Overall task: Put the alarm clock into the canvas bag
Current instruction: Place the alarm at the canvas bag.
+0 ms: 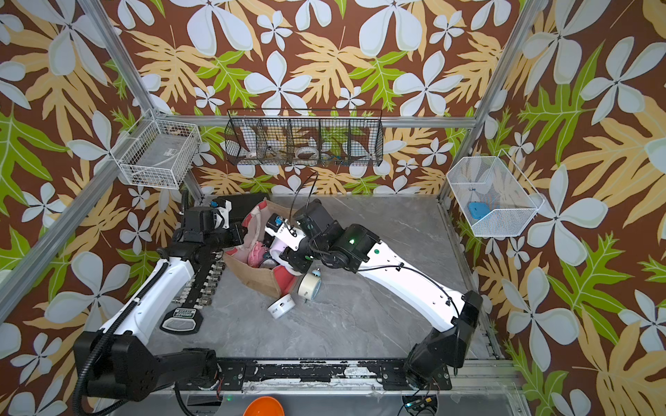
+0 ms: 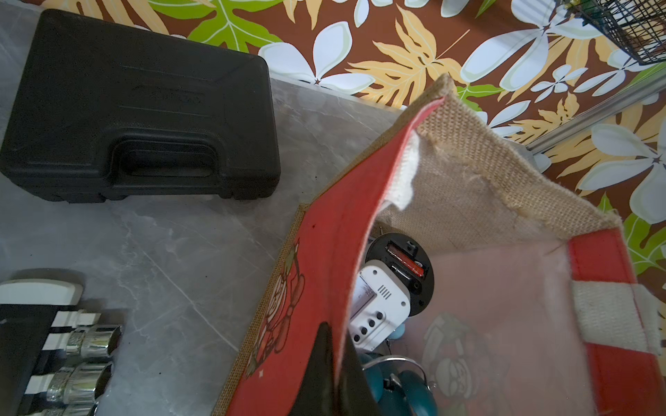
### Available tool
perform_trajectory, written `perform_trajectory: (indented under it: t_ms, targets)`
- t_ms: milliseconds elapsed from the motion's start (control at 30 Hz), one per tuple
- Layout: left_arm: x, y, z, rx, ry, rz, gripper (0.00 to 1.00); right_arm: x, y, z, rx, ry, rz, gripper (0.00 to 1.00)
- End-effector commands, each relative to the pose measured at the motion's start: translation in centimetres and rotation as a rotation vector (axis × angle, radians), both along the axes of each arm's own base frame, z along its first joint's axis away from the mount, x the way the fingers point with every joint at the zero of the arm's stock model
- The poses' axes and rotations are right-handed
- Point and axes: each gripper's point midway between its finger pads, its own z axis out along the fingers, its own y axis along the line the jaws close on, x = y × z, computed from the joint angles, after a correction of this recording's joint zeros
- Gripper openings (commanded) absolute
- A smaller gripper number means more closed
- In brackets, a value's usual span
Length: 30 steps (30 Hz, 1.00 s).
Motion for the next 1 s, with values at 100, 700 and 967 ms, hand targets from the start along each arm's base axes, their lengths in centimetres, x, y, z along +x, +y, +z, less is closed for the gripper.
perform_trajectory:
  t_ms: [100, 700, 967]
  targets:
    - [0.3, -0.3, 0.7, -0.015, -0.029, -0.016, 0.0, 5.2, 2.3, 1.9, 0.116, -0.021, -0.188, 0.23]
    - [0.2, -0.4, 0.7, -0.018, -0.029, -0.017, 0.0, 13.6, 7.3, -8.0, -0.068, 0.046, -0.297, 0.23]
    - [0.2, -0.5, 0.7, -0.024, -0.032, -0.023, 0.0, 15.4, 7.2, -12.8, -0.139, 0.072, -0.325, 0.23]
